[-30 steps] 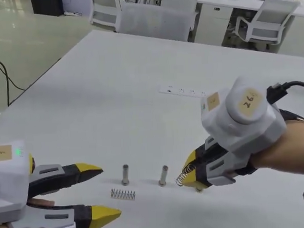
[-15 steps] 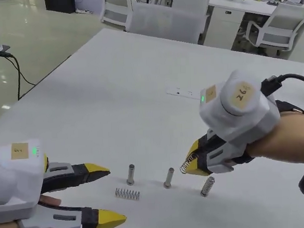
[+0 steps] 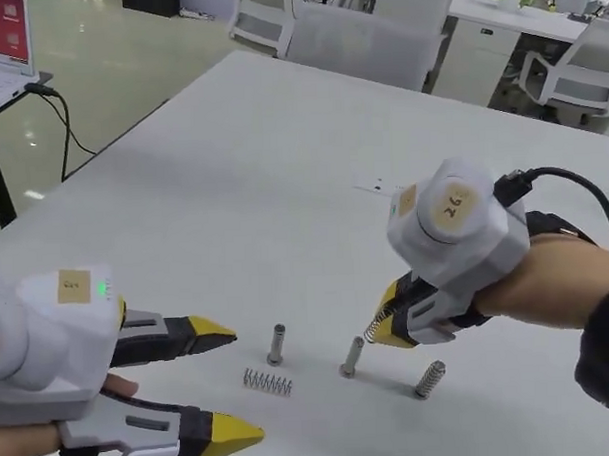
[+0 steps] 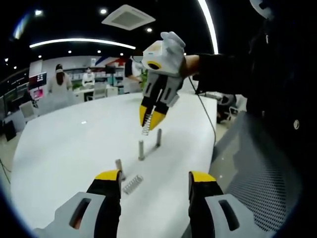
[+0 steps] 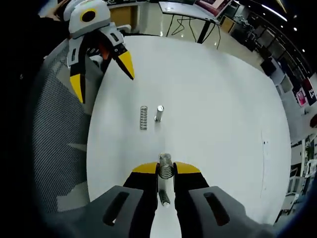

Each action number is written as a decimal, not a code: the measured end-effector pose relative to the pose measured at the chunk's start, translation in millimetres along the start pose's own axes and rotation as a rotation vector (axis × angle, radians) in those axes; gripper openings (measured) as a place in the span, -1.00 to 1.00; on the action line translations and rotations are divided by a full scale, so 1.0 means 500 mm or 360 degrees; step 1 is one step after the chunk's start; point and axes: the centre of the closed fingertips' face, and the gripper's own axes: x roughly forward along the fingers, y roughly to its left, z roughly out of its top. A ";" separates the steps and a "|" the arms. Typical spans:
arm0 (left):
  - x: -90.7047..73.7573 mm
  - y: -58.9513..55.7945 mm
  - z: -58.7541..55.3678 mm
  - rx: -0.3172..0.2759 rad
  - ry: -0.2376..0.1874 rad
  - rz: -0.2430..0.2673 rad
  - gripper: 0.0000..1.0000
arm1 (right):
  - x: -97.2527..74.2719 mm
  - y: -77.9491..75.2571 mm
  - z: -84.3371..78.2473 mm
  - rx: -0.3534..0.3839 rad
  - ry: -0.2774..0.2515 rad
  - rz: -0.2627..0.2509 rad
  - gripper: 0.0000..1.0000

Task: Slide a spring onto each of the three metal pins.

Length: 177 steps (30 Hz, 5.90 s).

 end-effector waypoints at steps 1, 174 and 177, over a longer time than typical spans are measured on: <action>0.000 0.000 0.000 -0.0001 0.0000 0.0001 -0.02 | 0.001 -0.001 0.001 0.0001 -0.0002 0.0001 -0.83; 0.004 -0.009 -0.031 0.0068 0.0127 -0.0038 -0.11 | 0.025 0.109 0.081 0.0051 -0.0193 0.0024 -0.54; 0.004 -0.008 -0.031 0.0065 0.0125 -0.0037 -0.12 | 0.038 0.112 0.084 0.0034 -0.0177 0.0047 -0.55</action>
